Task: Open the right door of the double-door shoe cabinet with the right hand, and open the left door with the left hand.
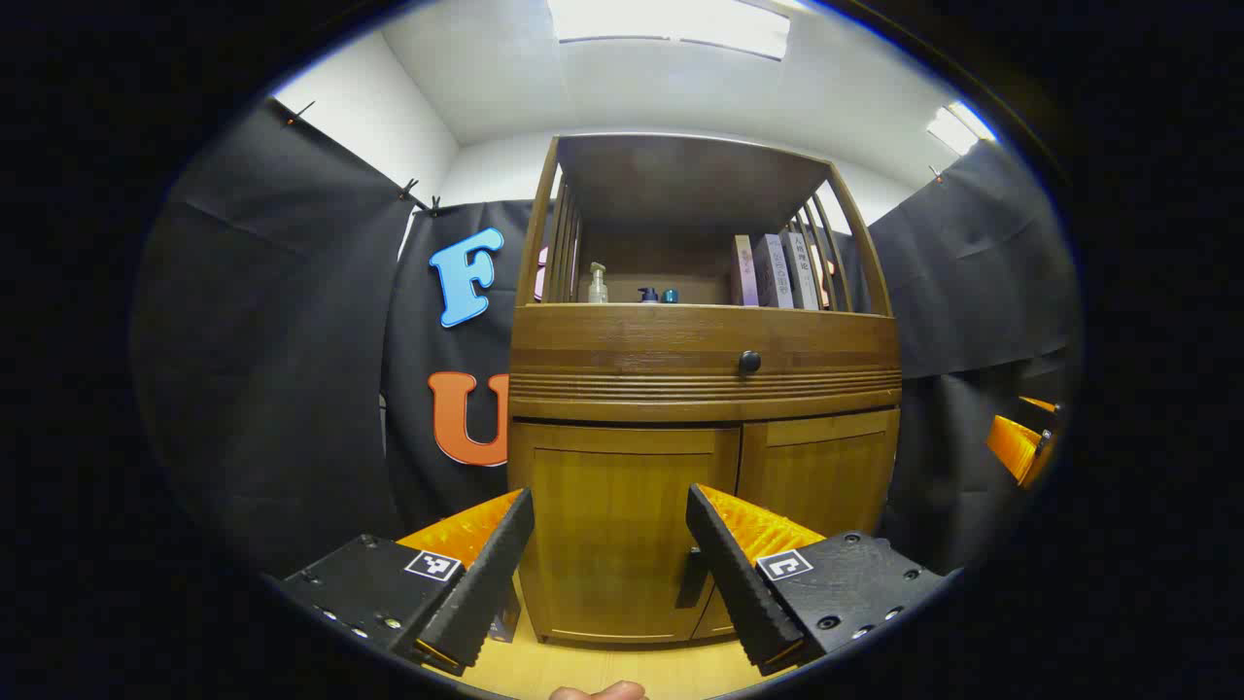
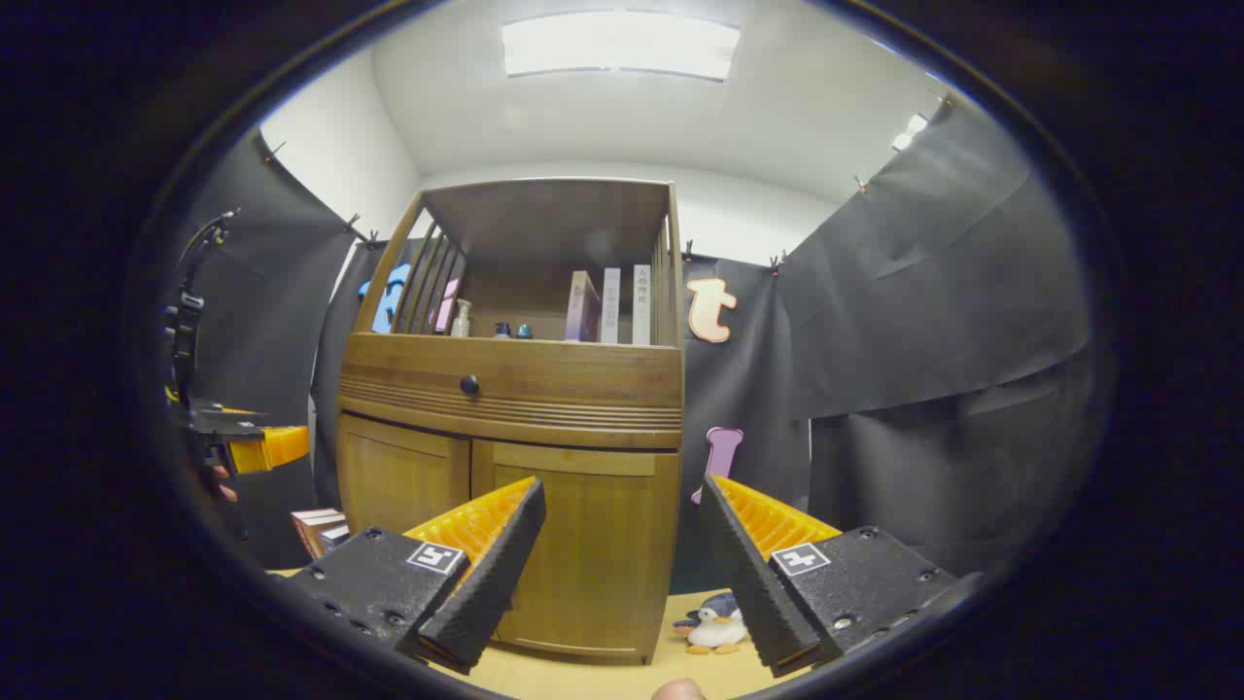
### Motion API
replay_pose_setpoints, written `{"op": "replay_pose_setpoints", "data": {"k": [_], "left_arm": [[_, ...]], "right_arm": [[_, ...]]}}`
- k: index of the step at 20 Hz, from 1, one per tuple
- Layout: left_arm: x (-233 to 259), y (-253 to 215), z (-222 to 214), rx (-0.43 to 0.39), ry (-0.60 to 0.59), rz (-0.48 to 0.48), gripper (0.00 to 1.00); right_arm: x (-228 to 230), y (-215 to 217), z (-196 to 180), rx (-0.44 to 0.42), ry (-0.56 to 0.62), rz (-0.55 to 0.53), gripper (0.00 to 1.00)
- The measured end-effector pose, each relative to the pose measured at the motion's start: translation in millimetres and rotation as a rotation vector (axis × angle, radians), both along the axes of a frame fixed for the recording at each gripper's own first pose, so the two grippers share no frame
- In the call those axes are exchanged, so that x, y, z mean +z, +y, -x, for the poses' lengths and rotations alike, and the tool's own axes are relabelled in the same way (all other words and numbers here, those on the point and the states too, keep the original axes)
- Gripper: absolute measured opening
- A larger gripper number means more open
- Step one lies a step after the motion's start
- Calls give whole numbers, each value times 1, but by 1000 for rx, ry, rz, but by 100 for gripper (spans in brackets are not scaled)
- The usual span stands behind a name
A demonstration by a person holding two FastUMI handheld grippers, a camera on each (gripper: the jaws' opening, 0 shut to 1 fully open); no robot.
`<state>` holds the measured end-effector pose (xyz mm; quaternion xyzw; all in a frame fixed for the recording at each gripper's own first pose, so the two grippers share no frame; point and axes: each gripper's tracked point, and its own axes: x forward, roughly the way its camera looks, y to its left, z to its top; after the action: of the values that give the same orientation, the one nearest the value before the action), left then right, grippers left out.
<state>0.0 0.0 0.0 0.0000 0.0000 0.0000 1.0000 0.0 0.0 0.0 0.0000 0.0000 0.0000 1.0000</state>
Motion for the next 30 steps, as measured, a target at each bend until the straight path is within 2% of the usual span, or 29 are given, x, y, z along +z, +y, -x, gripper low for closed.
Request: {"op": "replay_pose_setpoints", "data": {"k": [4, 10, 17, 22, 30], "left_arm": [[8, -21, 4, 0, -16, -13, 95], [16, -44, 15, 2, -40, 26, 95], [13, -6, 7, -4, -30, -45, 94], [8, 30, 5, 13, -28, -49, 95], [-6, 56, 14, 8, 7, -69, 95]], "right_arm": [[-1, -7, -1, 14, 10, -27, 100], [-2, -7, -2, 52, 17, -37, 100], [-2, 5, -4, 26, -7, -39, 100], [-11, 20, -5, 24, 15, -25, 100], [-30, 49, -15, 68, 77, -36, 100]]}}
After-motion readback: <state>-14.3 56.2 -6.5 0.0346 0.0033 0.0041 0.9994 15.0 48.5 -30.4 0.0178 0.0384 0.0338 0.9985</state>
